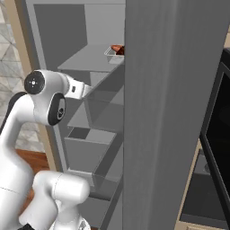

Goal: Place the tupperware containing the steak and sweet potato meal in the microwave. Close the microwave door and press the start button to reheat the meal.

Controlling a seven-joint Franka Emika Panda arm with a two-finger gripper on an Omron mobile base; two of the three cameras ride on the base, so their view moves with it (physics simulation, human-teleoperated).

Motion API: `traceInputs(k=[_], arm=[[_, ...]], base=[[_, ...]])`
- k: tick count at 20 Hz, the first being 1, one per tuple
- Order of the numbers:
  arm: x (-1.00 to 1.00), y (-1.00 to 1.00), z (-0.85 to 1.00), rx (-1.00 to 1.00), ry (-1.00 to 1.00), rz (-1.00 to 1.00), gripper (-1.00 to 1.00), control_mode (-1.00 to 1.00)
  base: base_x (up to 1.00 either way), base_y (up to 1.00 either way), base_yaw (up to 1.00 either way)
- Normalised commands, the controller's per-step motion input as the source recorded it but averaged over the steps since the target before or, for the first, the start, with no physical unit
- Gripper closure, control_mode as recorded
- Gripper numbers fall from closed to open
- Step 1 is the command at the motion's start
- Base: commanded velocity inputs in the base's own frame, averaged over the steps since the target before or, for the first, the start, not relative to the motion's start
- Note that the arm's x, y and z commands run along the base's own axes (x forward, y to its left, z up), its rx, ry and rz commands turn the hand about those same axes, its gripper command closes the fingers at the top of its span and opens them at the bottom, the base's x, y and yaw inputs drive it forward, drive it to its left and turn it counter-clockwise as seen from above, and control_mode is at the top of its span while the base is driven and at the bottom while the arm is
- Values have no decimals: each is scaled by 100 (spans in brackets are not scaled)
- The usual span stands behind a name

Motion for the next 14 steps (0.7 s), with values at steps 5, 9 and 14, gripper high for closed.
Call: traceInputs(k=[5, 9, 14], arm=[[0, -18, 64, 19, -9, -12, -100, -100], [0, -28, 44, 21, 0, -3, -100, -100], [1, -21, 31, 15, 0, 0, -100, -100]], base=[[0, 0, 0], [0, 0, 0], [0, 0, 0]])
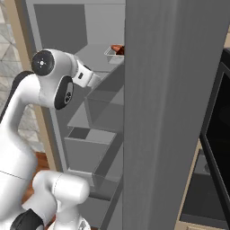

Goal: Place the tupperware containing the steak and sweet potato meal in the microwave. Close the microwave door and press the start button to reheat the meal.

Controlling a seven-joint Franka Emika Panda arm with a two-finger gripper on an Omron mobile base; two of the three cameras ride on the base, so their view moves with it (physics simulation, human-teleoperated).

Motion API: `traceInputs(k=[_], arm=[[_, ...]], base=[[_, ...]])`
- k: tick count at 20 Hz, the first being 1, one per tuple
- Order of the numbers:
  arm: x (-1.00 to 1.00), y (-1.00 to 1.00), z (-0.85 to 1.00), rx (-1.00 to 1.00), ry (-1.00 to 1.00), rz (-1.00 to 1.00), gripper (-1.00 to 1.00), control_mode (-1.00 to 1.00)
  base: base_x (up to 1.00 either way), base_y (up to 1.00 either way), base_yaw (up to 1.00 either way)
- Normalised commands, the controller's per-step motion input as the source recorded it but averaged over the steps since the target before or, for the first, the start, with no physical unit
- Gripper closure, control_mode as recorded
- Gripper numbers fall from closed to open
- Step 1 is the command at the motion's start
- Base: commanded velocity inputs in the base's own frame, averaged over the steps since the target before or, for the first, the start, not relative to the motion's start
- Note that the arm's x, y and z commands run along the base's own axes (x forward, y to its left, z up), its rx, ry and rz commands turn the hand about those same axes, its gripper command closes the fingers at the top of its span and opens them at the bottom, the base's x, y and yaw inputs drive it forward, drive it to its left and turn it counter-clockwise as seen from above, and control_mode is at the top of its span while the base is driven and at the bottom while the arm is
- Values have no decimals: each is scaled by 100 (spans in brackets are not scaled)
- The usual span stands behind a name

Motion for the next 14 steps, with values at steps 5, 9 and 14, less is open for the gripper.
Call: traceInputs(k=[5, 9, 14], arm=[[9, -8, 14, 4, 0, 0, -100, -100], [28, -20, 2, 2, 2, 0, -100, -100], [29, -20, 0, 3, 2, 0, -100, -100]], base=[[0, 0, 0], [0, 0, 0], [0, 0, 0]])
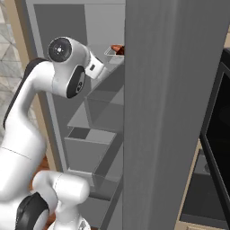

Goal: Place the tupperware containing the steak and sweet potato meal in the microwave. Close the microwave door and press the start button to reheat the meal.

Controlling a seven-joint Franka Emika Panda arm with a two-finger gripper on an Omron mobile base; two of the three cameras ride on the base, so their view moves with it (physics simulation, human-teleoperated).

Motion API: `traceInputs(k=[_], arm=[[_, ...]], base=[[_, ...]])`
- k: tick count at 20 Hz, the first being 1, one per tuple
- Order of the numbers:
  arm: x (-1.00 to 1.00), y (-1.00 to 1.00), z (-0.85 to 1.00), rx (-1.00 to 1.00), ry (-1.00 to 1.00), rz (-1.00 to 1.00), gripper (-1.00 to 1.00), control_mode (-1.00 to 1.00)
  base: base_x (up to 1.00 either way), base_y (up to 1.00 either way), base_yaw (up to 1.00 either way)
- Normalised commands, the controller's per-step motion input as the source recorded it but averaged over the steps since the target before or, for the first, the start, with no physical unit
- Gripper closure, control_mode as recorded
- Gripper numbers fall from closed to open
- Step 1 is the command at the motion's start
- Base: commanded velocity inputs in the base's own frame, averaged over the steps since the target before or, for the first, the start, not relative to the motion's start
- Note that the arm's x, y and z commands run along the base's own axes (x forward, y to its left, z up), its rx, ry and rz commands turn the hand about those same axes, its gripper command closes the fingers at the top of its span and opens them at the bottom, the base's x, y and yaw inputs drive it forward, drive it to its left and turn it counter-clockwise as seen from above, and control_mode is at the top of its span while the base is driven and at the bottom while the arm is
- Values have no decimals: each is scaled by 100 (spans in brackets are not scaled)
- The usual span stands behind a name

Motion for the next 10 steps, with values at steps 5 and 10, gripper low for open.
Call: traceInputs(k=[5, 10], arm=[[33, -19, 0, 8, 0, 0, -100, -100], [36, -5, 0, 8, 3, 0, -100, -100]], base=[[0, 0, 0], [0, 0, 0]])
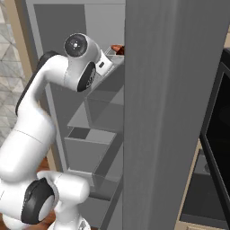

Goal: Place the tupperware containing the steak and sweet potato meal in the microwave. Close the microwave door and press the start button to reheat the meal.

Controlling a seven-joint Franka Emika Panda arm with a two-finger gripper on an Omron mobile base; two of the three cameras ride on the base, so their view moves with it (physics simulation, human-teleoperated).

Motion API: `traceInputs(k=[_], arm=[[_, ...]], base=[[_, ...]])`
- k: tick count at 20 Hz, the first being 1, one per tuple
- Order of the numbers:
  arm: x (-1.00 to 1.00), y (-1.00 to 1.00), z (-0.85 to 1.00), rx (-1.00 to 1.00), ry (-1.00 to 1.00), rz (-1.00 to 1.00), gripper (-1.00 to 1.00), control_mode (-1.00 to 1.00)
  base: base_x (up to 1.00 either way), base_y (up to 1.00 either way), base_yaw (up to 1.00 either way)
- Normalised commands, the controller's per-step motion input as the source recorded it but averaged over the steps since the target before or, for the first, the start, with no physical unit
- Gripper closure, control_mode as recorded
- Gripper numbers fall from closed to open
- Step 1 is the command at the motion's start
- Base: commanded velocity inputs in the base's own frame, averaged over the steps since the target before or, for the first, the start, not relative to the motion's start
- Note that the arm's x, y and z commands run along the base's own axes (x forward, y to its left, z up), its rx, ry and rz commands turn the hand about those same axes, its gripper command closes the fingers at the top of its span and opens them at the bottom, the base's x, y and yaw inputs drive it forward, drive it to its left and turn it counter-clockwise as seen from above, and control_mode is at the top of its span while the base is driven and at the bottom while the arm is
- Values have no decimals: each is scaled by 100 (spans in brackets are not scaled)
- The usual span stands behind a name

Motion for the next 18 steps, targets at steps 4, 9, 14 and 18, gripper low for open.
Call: traceInputs(k=[4, 9, 14, 18], arm=[[45, 0, 0, 7, 10, 0, -100, -100], [42, 0, -3, 2, 8, 0, -100, -100], [37, 0, -6, 0, 2, 0, -100, -100], [34, -4, -16, 0, 0, 0, -100, -100]], base=[[0, 0, 0], [0, 0, 0], [0, 0, 0], [0, 0, 0]])
